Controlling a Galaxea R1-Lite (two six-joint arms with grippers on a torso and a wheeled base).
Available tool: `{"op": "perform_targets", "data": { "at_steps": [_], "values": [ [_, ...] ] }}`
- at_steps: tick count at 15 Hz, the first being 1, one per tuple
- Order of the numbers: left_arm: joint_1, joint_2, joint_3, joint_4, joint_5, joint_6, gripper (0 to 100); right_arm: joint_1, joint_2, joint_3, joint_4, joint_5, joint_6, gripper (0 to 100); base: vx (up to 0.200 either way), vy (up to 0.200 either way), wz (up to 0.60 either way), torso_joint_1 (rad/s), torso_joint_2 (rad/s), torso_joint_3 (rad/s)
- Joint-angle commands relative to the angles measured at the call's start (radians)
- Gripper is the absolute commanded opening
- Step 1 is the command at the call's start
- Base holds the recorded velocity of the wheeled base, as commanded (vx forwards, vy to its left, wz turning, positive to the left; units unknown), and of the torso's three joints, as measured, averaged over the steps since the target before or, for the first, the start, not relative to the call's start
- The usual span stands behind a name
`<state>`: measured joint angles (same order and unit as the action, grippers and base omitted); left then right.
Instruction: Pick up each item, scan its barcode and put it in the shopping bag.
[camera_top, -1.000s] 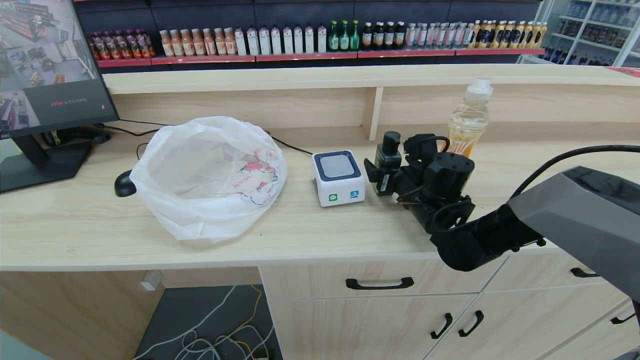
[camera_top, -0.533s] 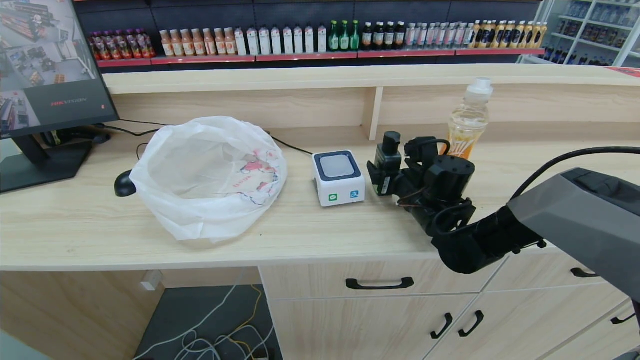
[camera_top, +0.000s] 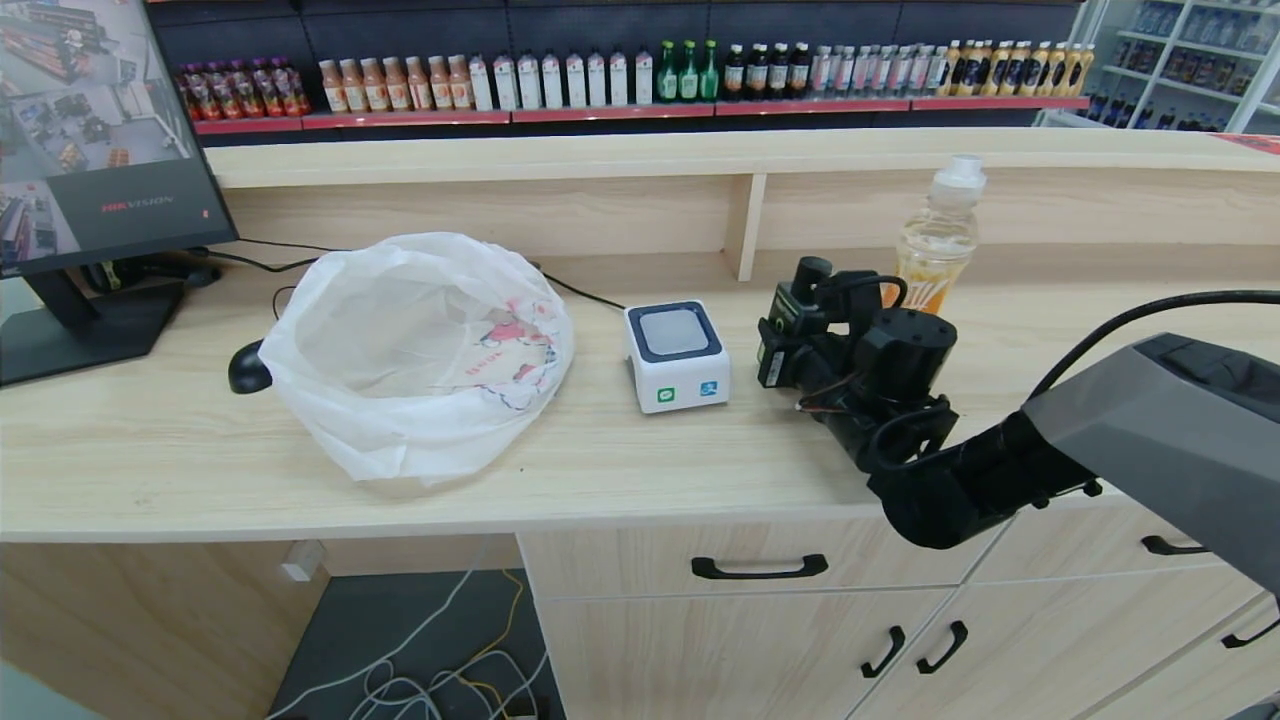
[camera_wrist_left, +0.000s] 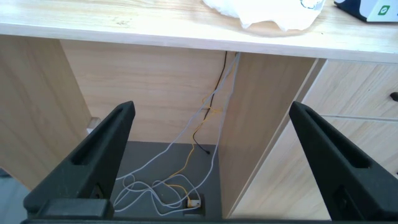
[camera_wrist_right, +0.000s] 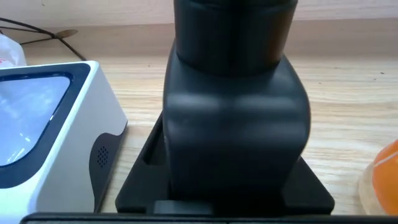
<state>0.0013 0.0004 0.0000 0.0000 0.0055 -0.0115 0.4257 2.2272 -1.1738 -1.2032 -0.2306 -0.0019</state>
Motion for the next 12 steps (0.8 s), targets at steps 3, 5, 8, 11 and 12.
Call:
{"op": "perform_targets", "data": {
  "at_steps": [3,5,8,11,12],
  "values": [
    [0.000,0.000,0.000,0.000,0.001,-0.001,100,0.001,-0.038,0.020,-0.001,0.001,-0.003,0,0.000,0.000,0.00,0.000,0.00,0.000],
    [0.000,0.000,0.000,0.000,0.001,-0.001,100,0.002,-0.063,0.051,-0.001,0.001,-0.006,0,0.000,0.000,0.00,0.000,0.00,0.000],
    [0.000,0.000,0.000,0.000,0.001,-0.001,100,0.010,-0.101,0.103,-0.021,-0.001,-0.016,0,0.000,0.000,0.00,0.000,0.00,0.000],
    [0.000,0.000,0.000,0.000,0.001,-0.001,100,0.019,-0.141,0.178,-0.091,-0.001,-0.058,0,0.000,0.000,0.00,0.000,0.00,0.000],
    [0.000,0.000,0.000,0.000,0.001,-0.001,100,0.031,-0.173,0.220,-0.102,-0.001,-0.067,0,0.000,0.000,0.00,0.000,0.00,0.000]
  ]
}}
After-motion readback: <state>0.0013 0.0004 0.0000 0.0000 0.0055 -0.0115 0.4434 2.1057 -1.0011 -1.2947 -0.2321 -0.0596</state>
